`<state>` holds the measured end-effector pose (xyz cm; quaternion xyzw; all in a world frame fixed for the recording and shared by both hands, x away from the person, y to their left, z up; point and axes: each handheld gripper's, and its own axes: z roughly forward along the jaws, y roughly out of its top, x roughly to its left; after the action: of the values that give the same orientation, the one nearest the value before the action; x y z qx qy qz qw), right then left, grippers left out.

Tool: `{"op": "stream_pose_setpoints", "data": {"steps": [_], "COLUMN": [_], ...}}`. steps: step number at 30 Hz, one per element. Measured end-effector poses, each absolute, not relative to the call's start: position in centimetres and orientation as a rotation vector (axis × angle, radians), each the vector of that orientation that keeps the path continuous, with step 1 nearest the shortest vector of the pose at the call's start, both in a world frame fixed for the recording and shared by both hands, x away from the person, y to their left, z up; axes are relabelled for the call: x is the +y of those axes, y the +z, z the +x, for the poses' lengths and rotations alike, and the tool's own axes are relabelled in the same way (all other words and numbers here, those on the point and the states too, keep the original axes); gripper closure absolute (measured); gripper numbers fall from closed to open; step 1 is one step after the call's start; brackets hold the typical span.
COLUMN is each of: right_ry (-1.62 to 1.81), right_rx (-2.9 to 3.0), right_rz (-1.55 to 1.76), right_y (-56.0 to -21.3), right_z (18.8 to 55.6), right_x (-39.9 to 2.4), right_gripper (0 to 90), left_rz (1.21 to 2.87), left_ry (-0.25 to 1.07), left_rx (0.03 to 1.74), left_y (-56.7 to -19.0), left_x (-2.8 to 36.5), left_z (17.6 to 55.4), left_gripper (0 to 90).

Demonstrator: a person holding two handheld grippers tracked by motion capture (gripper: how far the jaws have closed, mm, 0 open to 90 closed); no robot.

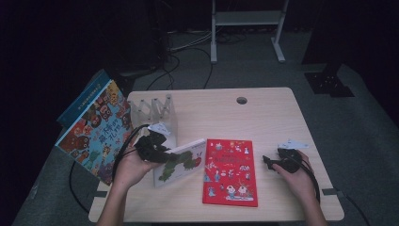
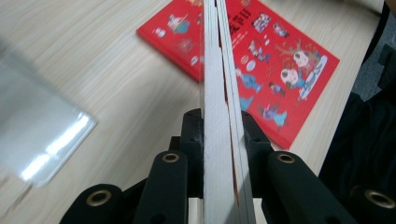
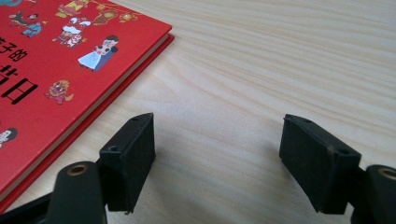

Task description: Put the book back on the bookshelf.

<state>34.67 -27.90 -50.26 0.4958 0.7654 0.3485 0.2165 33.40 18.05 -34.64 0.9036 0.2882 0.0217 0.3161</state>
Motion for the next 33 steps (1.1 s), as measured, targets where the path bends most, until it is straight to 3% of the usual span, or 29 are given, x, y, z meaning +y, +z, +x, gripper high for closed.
{"op": "stream_pose_setpoints", "data": {"steps": [13, 18, 33], "right_ry": [0.966, 0.965, 0.965], "right_rx": [2.117, 2.116, 2.117], "right_rz": [1.377, 1.373, 1.376], "right_y": [-50.3, -50.3, -50.3], "right_z": [34.9, 34.9, 34.9], "right_x": [-28.0, -28.0, -28.0], "right_gripper": [25.7, 25.6, 25.6], "left_rz": [2.307, 2.272, 2.190], "left_ry": [0.106, 0.181, 0.349], "left_rx": [0.940, 1.019, 1.102], "left_y": [-34.6, -34.7, -35.4], "left_x": [24.5, 26.3, 25.7], "left_z": [32.7, 33.1, 36.6], "left_gripper": [75.4, 75.5, 75.5]}}
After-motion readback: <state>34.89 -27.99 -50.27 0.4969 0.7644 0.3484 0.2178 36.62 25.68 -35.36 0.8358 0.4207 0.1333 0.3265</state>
